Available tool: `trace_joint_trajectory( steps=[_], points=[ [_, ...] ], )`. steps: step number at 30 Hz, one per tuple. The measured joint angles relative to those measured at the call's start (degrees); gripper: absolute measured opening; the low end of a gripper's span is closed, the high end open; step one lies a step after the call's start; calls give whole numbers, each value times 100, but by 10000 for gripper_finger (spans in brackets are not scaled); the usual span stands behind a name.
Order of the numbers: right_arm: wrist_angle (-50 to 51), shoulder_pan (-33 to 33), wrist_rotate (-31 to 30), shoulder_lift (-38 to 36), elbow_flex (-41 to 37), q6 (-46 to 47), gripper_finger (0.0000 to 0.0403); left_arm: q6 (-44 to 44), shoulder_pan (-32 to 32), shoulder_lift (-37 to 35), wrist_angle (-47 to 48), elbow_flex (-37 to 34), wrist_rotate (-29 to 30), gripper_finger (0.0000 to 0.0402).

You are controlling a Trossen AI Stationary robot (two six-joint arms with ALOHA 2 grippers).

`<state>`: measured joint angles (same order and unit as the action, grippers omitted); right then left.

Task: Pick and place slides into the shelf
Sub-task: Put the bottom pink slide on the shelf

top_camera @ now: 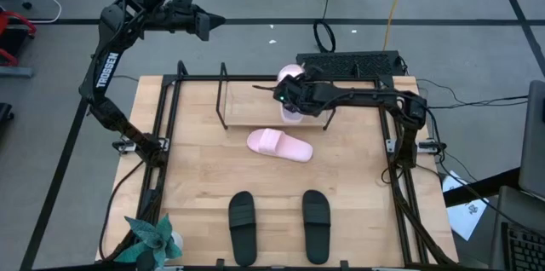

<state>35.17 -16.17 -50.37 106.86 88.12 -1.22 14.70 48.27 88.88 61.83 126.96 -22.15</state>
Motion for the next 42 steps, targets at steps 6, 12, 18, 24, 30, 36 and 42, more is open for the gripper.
trace_joint_trajectory(
  steps=[6, 12, 18, 24, 30, 36, 42],
  points=[
    [-400, 0, 105, 22, 0, -246, 0, 0, 0, 0, 11, 0, 19, 51],
    [-380, -32, 194, 51, 0, -60, 0, 0, 0, 0, 16, 0, 19, 51],
    [-355, -51, 267, 237, 0, 51, 0, 2, 0, 0, 16, 0, 22, 51],
    [-359, -58, 268, 374, 0, 57, 0, 4, 1, 0, 14, 0, 22, 51],
    [-324, -65, 275, 468, -2, 121, 0, 4, 0, 0, 14, 0, 23, 51],
    [-293, -77, 278, 527, -1, 250, 1, 4, 0, 0, 12, 0, 24, 51],
    [-198, -93, 420, 642, -2, 342, 1, 0, 1, 0, 12, 0, 24, 51]
  ],
)
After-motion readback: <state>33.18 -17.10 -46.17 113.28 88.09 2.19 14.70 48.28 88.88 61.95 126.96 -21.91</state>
